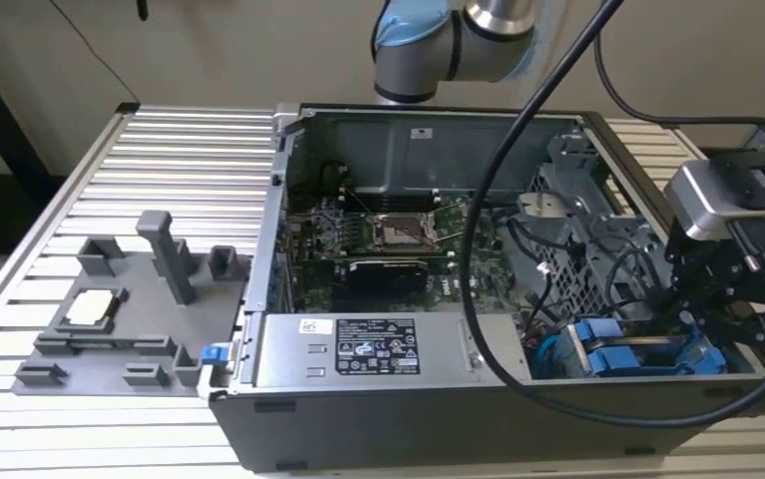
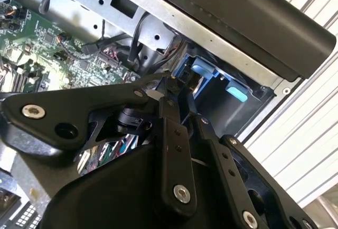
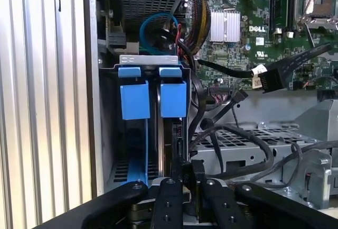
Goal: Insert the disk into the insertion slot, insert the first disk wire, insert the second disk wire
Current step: 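Insert the first disk wire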
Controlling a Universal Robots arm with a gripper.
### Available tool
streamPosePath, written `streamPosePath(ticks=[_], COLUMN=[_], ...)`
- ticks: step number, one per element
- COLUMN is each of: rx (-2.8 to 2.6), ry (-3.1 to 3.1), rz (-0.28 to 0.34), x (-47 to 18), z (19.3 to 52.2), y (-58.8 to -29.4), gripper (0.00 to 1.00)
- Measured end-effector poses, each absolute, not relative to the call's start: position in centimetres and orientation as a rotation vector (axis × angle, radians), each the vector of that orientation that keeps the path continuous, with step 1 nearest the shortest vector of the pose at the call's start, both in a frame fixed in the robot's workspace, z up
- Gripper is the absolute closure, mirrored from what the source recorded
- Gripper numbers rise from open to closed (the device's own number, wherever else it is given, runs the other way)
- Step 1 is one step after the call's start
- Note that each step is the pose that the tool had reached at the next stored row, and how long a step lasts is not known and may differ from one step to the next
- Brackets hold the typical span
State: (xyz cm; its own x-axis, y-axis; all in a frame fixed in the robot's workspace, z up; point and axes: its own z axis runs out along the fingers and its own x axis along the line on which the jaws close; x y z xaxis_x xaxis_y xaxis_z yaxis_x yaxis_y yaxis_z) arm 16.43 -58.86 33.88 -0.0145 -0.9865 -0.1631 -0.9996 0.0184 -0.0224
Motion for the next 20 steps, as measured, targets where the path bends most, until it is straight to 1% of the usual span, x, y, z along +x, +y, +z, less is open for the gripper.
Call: streamPosePath(ticks=[12,15,16,20], rx=[-2.107,-2.107,-2.107,-2.107], ry=[2.143,2.142,2.143,2.143], rz=[0.149,0.15,0.149,0.149], x=[16.4,16.4,16.4,16.4], z=[33.1,33.0,33.1,34.5], y=[-58.9,-58.9,-58.9,-58.9], gripper=[0.81,0.8,0.73,0.73])
